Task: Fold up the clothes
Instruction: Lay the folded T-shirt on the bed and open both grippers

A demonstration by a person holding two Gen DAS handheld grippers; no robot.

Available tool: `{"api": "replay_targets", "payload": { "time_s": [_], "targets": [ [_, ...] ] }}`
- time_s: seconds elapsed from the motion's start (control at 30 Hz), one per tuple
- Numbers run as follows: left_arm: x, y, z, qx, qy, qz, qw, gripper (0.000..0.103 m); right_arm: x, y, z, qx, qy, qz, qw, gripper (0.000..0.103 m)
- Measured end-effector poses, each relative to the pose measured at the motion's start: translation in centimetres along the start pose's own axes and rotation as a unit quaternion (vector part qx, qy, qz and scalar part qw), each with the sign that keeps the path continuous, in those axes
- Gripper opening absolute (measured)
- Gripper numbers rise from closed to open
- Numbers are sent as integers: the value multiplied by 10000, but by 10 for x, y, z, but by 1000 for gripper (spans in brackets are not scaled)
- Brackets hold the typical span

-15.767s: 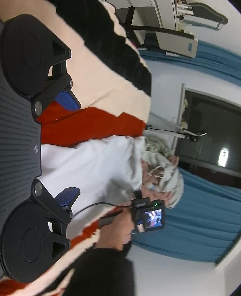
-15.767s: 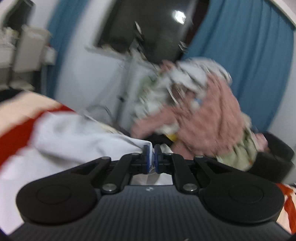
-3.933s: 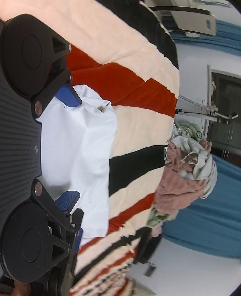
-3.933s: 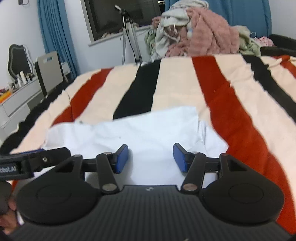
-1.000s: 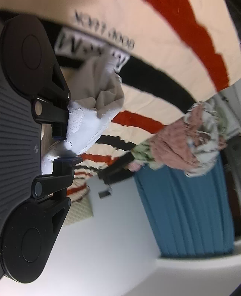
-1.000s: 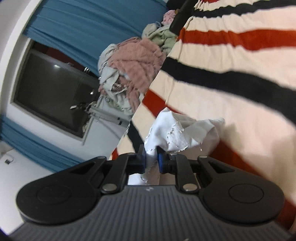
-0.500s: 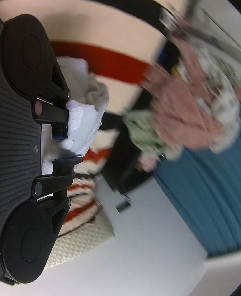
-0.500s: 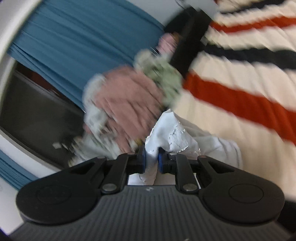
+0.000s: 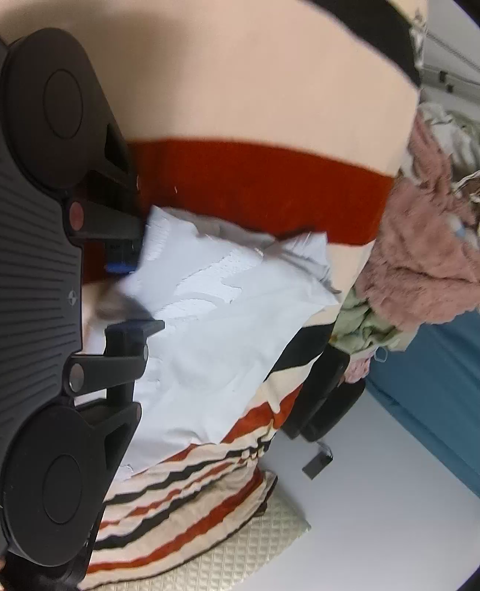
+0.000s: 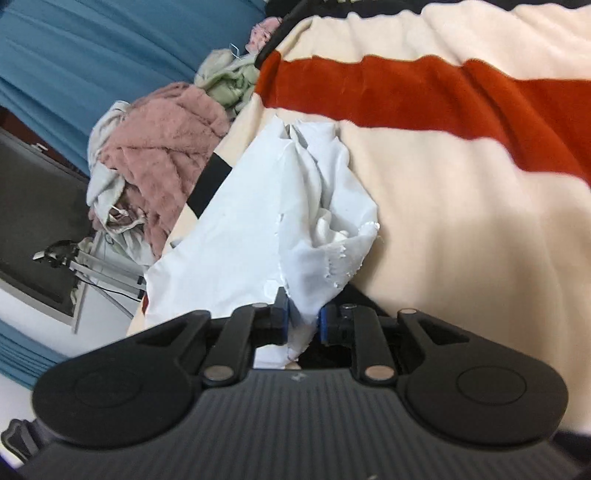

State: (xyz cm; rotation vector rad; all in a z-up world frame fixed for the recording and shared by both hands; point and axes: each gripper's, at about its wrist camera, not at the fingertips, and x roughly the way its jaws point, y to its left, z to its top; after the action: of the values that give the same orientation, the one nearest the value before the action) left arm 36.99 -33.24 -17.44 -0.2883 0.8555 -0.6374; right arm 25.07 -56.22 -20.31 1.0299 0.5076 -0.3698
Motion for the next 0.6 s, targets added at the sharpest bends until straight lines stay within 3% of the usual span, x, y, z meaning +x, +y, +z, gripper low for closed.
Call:
{"api": "replay_targets", "payload": {
  "time_s": [0.17, 0.4, 0.5, 0.53, 0.6],
  "targets": [
    [-57, -31, 3, 569, -25, 170, 9982, 37, -41, 21, -4, -354, -98, -320, 9988, 21],
    [-197, -102, 15, 1276, -712, 63, 9893, 54, -149, 85, -10, -1173, -442, 216, 9919, 21],
    [-257, -132, 7, 1550, -977, 86, 9830, 73, -201, 108, -21, -1547, -681, 368, 9849, 21],
    [-277, -141, 3, 1633, -1045, 158, 9809, 83, -218, 115, -25, -1673, -763, 399, 9821, 22],
    [-318, -158, -11, 1810, -1259, 305, 9749, 85, -249, 125, -37, -1921, -937, 409, 9760, 33]
  ]
}}
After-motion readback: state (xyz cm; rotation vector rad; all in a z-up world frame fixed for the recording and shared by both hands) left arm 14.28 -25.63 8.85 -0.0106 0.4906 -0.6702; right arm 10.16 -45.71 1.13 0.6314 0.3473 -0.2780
